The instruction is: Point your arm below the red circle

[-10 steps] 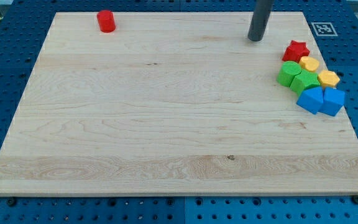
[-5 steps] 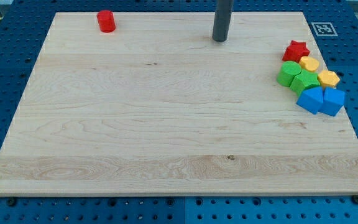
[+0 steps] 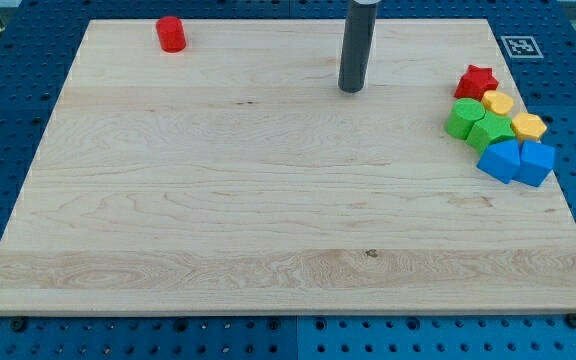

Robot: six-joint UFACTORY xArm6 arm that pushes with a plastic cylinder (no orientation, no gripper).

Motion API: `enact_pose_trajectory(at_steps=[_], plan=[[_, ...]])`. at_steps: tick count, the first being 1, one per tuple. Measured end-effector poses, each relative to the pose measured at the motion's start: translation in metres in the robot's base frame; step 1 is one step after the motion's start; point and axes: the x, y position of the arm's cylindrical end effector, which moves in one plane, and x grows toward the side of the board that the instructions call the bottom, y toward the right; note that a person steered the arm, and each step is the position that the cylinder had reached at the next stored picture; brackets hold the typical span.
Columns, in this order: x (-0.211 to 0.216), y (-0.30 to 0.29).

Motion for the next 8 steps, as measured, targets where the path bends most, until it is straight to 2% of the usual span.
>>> enact_pose_trajectory(at_steps=[2, 5, 6, 8], plan=[[0.017, -0.033], [0.011, -0.164], [-0.007, -0.203], [-0.008, -0.215]])
